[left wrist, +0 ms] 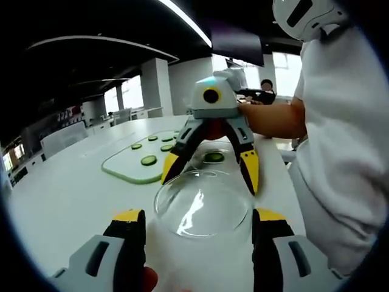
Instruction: Open the petri dish lid, add cucumber slices into the petri dish, and close the lid
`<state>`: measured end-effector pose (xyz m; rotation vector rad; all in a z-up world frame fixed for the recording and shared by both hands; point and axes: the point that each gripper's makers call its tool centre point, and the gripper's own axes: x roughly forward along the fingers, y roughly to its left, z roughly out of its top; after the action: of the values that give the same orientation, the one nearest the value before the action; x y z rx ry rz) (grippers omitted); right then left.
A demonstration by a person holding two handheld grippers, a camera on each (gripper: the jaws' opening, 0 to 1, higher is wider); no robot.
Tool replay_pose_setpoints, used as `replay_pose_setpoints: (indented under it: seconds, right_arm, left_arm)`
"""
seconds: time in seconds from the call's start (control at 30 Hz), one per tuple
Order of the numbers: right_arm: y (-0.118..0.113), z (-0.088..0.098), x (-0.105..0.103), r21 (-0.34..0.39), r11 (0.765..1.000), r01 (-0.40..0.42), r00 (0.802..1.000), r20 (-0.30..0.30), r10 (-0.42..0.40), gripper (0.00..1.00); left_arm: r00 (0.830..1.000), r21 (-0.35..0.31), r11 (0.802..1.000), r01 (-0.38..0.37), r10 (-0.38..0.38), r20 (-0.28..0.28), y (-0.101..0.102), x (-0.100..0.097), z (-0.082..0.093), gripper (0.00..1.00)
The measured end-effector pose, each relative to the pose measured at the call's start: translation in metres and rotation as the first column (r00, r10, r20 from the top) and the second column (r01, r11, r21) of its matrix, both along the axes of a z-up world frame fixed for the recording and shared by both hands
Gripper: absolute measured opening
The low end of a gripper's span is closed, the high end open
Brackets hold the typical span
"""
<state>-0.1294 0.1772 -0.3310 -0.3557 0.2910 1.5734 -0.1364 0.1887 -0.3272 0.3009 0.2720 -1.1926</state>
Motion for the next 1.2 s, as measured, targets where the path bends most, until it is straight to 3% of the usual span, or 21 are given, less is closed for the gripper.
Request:
replay_pose_setpoints:
  seconds: [0.33,1.2]
  right_arm:
    - [0.0018,-0.0021,0.0006,-0.002,1.0,0.008,1.0,-0.006,-0.008,0.72]
    - [0.0054,-0.0059,0.0033,-0.015,1.0,0.006,1.0,-0.011,-0.006,0.66]
  left_arm:
    - [1.0,-0.028,1.0,0.007,-0.008,-0.026,-0.0035,-0.0021,0.0006,0.69]
    - [1.0,-0.052,0.999,0.008,-0.009,-0.025,-0.0055,0.0005,0.0003,0.63]
